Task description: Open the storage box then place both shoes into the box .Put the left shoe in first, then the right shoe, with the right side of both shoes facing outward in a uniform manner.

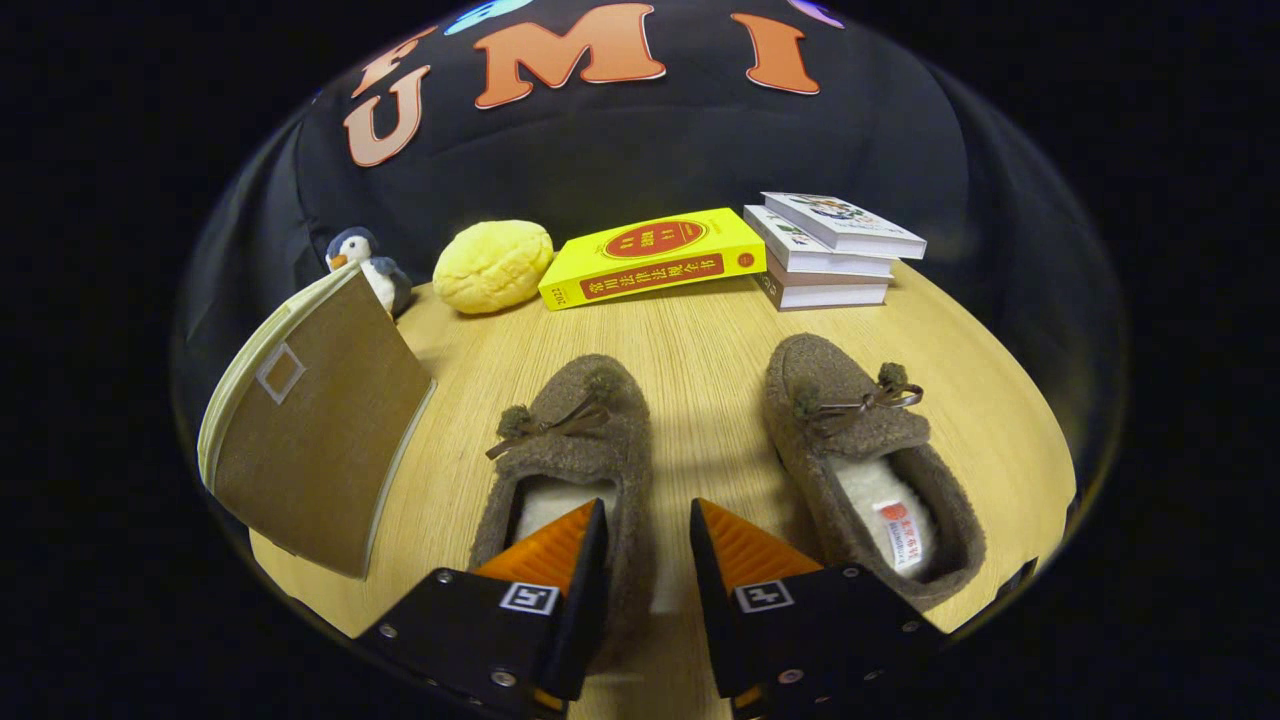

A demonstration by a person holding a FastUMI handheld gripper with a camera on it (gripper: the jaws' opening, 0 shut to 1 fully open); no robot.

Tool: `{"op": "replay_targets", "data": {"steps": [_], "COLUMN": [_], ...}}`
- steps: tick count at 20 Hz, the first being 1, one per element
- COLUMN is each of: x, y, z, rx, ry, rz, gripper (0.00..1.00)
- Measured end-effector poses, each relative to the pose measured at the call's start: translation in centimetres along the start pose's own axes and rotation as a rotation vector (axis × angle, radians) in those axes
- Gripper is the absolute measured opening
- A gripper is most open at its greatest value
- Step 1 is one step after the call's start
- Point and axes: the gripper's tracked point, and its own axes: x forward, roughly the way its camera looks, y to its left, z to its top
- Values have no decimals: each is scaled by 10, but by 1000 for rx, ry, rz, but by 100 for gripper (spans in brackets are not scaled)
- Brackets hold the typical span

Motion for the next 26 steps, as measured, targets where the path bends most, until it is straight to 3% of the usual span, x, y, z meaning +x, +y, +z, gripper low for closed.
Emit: {"op": "replay_targets", "data": {"steps": [3,9,14,20,26], "x": [1,-16,-57,-110,-120], "y": [3,13,43,124,226], "z": [2,28,69,133,150], "rx": [-2,61,86,108,154], "ry": [-7,-45,-130,-254,-279], "rz": [-17,-34,-52,-21,70], "gripper": [4,0,1,0,0]}}
